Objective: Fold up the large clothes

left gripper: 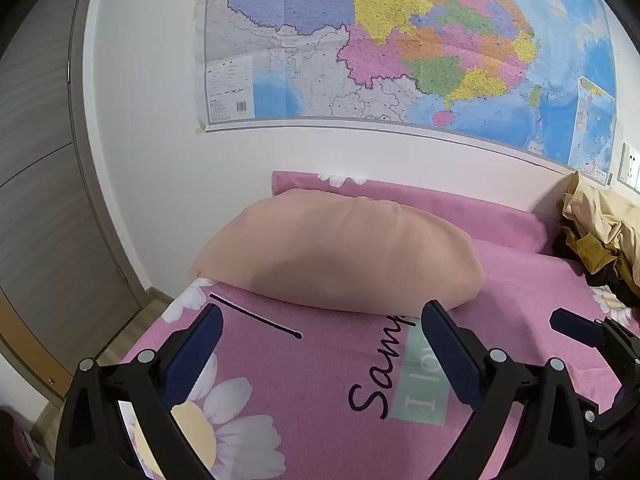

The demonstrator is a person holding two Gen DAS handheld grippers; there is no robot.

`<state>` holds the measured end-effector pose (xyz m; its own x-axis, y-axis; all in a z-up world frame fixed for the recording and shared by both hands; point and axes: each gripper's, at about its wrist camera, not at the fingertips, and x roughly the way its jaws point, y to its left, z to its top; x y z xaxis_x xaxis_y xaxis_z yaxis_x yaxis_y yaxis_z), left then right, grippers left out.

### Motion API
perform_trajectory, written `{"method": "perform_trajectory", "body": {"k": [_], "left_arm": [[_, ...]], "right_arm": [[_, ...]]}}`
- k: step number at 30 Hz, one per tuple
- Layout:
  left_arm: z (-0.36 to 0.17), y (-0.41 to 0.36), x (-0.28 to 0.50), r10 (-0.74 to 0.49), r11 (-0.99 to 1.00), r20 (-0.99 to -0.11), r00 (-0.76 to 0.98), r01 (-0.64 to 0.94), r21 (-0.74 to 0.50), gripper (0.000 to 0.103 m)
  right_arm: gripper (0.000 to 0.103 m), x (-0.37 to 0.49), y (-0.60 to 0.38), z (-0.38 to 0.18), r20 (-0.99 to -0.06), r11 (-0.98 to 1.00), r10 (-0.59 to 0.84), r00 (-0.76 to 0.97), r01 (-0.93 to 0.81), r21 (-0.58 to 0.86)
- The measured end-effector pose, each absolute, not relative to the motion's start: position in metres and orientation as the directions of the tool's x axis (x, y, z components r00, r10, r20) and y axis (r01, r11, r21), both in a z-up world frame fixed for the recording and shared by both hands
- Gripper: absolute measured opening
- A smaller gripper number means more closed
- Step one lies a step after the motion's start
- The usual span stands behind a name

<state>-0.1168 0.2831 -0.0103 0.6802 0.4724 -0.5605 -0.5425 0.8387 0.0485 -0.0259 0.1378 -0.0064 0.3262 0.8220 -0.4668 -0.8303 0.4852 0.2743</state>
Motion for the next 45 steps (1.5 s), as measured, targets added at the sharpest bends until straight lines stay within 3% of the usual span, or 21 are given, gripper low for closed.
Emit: {"method": "perform_trajectory", "body": {"k": [45], "left_arm": [[-0.0136,0.2785,-0.1155,0.466,0.844,-0.562,0.683,-0.534,0.05,0.096]], "right_arm": [[0.097,-0.0278,0.1356,-0.0061,-0.464,0.488,0.823,0.329,-0.827,0.28]]}}
